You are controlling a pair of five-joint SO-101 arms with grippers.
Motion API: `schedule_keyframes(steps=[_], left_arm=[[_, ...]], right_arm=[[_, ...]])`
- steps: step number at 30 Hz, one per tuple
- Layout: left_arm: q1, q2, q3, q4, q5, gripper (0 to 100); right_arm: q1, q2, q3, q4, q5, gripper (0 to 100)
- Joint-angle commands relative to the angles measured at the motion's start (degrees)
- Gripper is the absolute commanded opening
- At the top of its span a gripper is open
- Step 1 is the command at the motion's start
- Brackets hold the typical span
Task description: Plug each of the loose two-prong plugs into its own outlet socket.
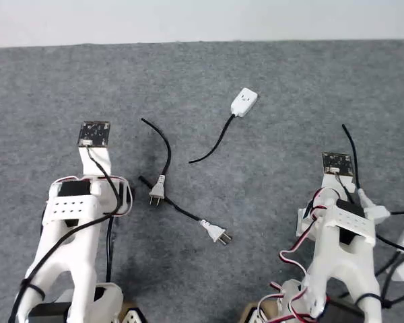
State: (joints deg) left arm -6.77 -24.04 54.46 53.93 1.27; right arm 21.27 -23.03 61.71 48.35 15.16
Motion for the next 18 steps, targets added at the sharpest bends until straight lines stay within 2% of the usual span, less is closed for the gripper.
schedule_keyframes(steps=[1,4,8,14,18], left_arm=[[2.64,-0.26,-1.19,-2.55,-0.53,21],[2.64,2.11,-1.71,-2.02,-0.53,21],[0.79,9.14,-4.18,-5.71,-0.62,21],[-0.88,22.07,-12.88,-5.98,-0.62,21],[-0.70,23.30,-14.37,-5.19,-0.62,21]], right_arm=[[0.48,-1.98,-0.62,-0.57,0.79,16.5],[0.48,-2.07,-0.62,-0.48,0.97,16.5],[0.48,-2.07,-0.62,-0.48,0.97,16.5],[0.48,-2.07,-0.62,-0.40,0.97,16.5],[0.48,-2.07,-0.62,-0.40,0.97,16.5]])
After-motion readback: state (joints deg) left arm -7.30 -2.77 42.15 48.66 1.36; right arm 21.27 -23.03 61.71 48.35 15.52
